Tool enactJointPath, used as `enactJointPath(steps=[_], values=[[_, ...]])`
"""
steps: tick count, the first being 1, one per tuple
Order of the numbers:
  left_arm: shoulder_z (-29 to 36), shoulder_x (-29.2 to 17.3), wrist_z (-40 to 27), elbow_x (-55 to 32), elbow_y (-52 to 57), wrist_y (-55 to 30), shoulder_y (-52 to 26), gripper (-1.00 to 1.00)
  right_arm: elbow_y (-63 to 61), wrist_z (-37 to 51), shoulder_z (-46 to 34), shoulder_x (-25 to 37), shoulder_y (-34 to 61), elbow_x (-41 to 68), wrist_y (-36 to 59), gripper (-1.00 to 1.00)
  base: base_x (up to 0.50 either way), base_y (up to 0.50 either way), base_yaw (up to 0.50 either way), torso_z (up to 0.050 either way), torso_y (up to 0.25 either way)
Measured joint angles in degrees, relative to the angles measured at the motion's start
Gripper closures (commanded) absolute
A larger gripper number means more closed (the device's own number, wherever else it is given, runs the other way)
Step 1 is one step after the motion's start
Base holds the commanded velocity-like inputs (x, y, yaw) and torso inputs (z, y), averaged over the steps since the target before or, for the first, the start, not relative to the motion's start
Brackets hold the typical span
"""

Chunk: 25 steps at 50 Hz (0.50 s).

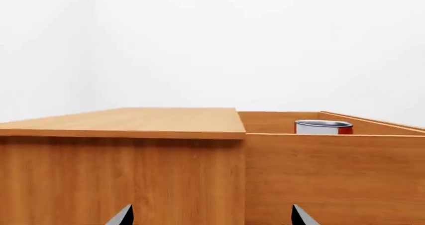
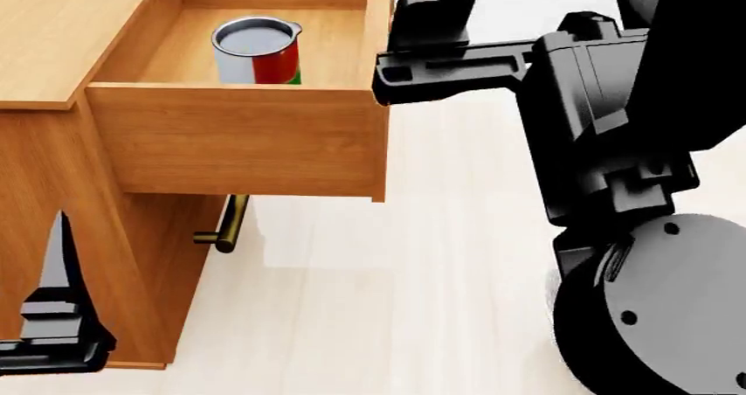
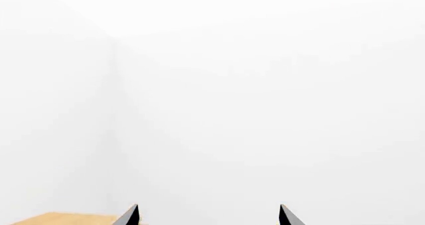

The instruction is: Put the ketchup in the top drawer of the cabinet.

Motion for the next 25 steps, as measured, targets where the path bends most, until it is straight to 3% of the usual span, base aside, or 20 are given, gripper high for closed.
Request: enactJointPath(steps=[25], values=[[-0.53, -2.27, -2.39, -0.63, 8.28, -0.02, 6.00, -1.00, -19.14, 16.66, -3.78, 11.70, -9.85, -18.43, -2.32, -1.00, 0.00, 0.00, 0.00, 0.000, 0.000]])
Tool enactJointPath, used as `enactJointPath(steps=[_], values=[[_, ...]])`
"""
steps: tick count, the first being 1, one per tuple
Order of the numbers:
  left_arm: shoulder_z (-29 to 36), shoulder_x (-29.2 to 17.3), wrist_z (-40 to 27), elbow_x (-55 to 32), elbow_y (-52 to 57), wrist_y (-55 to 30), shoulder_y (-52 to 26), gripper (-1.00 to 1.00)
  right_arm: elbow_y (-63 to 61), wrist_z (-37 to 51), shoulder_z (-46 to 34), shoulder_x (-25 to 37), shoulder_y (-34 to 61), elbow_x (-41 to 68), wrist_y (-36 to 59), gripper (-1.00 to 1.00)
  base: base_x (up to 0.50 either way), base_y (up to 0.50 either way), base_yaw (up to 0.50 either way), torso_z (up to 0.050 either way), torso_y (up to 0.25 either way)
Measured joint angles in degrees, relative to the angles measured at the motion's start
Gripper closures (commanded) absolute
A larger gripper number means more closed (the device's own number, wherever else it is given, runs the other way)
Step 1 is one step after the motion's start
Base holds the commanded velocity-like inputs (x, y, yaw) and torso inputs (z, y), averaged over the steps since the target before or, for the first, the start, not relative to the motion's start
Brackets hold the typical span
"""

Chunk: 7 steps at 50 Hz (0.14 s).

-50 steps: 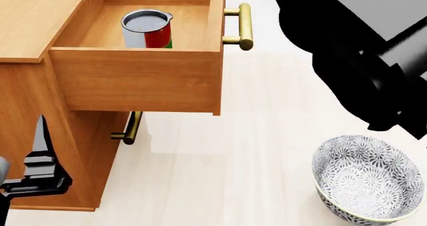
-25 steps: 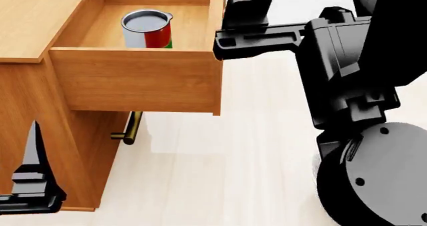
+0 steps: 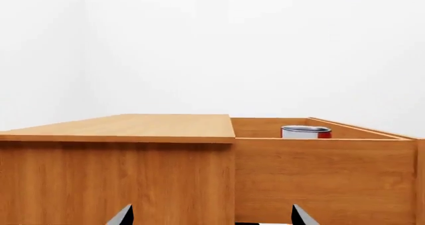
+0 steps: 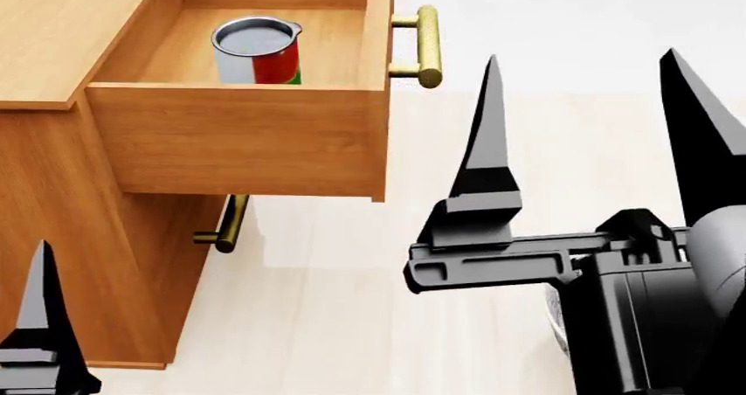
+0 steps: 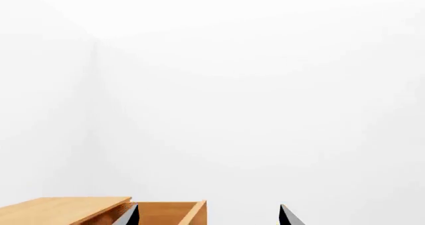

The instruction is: Put the ketchup in the top drawer of the cabinet.

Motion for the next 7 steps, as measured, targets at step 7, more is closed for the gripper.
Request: enactJointPath(steps=[7], values=[[0.18, -0.68, -0.47, 0.25, 1.82, 0.83, 1.68, -1.00, -3.46, 3.65, -0.68, 1.50, -2.08, -4.81, 0.57, -1.00, 0.00, 0.00, 0.00, 0.000, 0.000]])
